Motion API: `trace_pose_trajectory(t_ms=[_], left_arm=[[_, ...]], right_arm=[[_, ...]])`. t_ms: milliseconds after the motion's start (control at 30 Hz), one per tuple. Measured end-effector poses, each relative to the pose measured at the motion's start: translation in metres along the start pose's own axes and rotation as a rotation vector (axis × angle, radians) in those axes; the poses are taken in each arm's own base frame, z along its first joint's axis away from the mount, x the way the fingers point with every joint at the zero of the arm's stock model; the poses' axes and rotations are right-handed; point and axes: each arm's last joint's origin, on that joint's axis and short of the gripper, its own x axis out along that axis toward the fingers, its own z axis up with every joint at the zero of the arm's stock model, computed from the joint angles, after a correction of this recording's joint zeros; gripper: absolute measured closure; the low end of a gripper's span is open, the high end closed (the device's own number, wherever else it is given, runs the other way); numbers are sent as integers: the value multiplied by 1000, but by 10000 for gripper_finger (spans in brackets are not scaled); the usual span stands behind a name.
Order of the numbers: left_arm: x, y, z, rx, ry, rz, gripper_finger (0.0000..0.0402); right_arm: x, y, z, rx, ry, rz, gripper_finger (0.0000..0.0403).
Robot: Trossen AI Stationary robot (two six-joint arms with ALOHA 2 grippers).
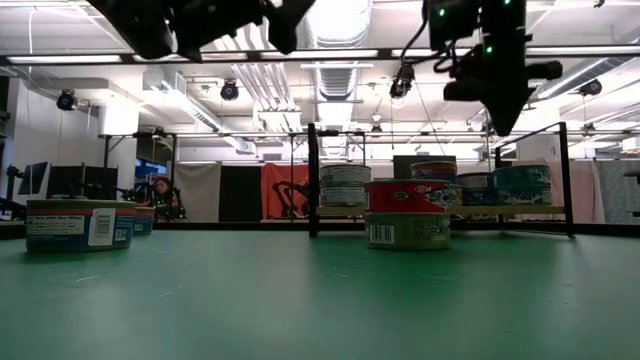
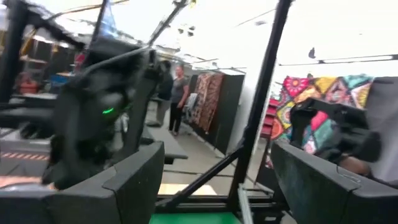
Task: Stack canned seafood by type on shelf
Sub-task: Stack the green/blue tuna can on top of the green/blue tuna can on the shelf
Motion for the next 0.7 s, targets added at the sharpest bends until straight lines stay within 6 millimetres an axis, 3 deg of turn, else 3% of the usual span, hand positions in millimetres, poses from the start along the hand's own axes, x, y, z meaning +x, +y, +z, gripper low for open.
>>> trace_pose_trajectory(t_ms=[300,700], left_arm=[[-8,-10,8,9,13,-37,133],[-8,-10,8,6,16,-32,154]], right_arm=[[24,-10,17,38,46,-85,394],[49,-7,14,20,43,-112,394]])
